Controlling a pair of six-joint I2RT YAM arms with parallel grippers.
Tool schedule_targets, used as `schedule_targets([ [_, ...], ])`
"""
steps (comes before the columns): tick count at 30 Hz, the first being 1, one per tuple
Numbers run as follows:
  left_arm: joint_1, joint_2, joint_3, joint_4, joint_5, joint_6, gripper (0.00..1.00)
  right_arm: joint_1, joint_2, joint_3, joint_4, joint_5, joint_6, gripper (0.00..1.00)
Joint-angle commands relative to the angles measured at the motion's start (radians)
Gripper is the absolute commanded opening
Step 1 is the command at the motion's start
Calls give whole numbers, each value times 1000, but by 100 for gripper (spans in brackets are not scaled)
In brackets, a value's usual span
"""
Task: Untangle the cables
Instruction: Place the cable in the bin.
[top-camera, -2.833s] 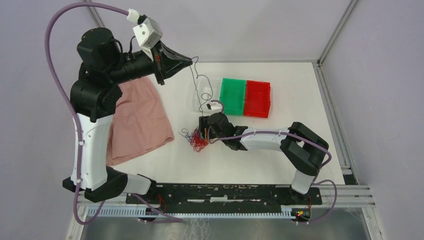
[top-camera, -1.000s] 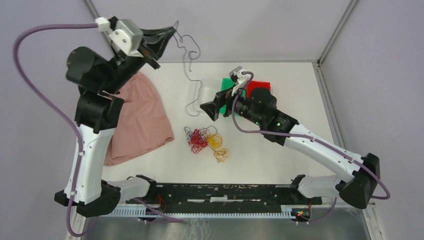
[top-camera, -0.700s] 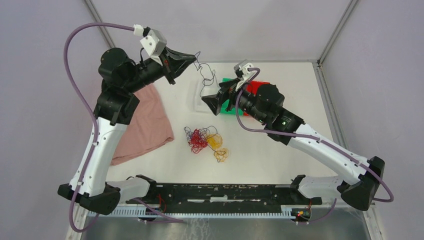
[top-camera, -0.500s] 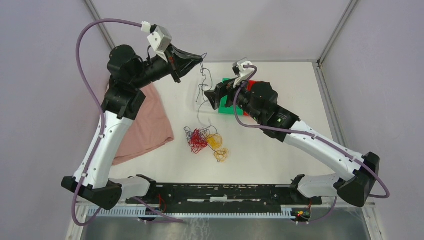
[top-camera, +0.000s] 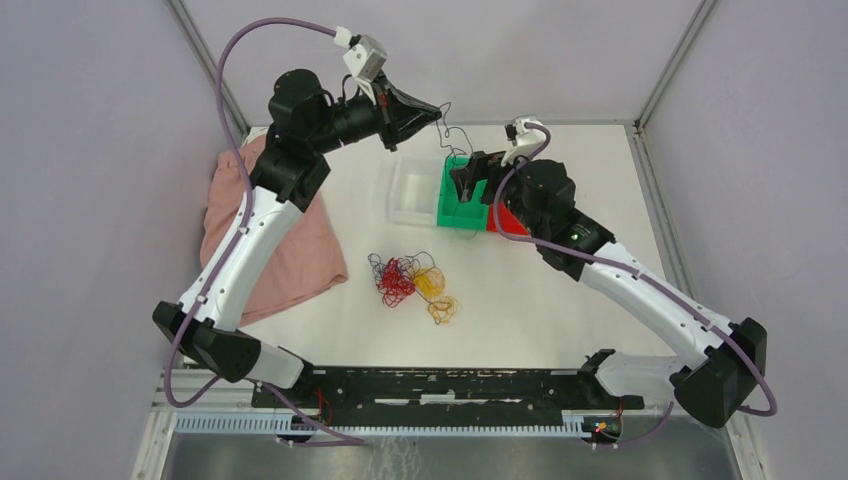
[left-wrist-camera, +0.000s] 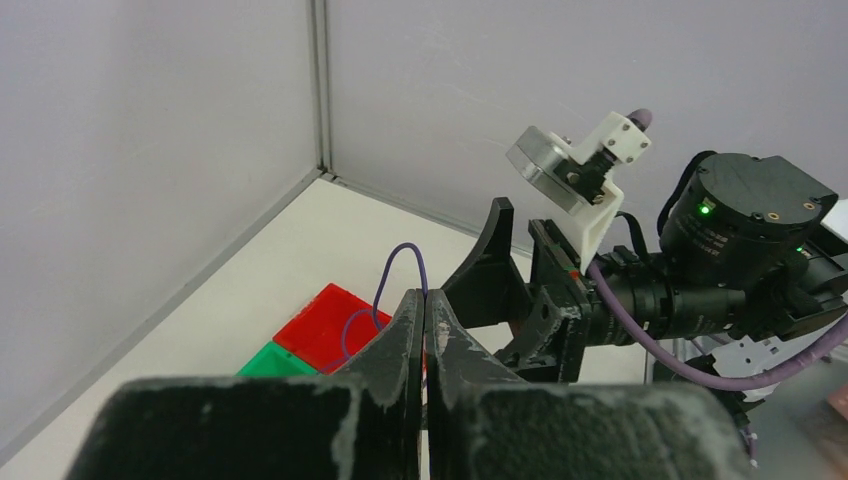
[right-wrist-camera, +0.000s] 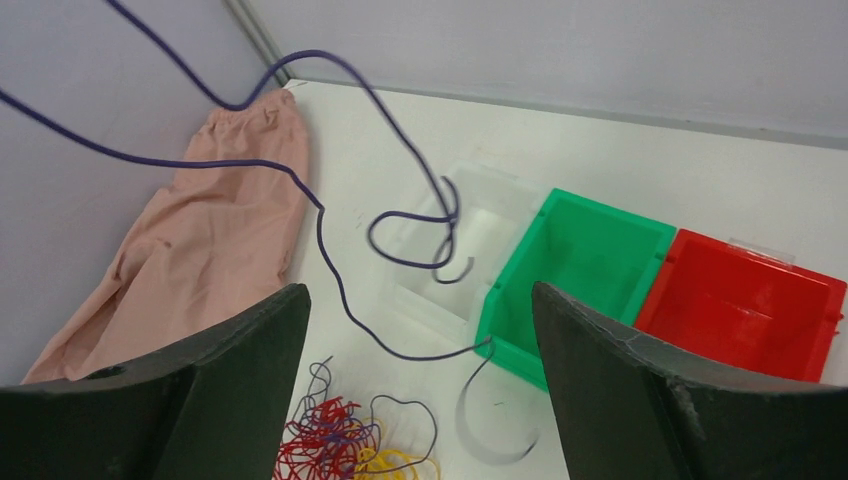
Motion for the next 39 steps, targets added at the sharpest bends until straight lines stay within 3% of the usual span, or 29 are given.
schedule_targets([
  [1,-20,50,71,49,-3,-48,3,-51,-4,-13,28,-4,45,86],
  [17,-36,316,307,32,-38,12,3,-184,155,16,55,-27,77,80],
  [39,-36,455,342,34,-29,173,3,-291,394,116,70,-197,154,69],
])
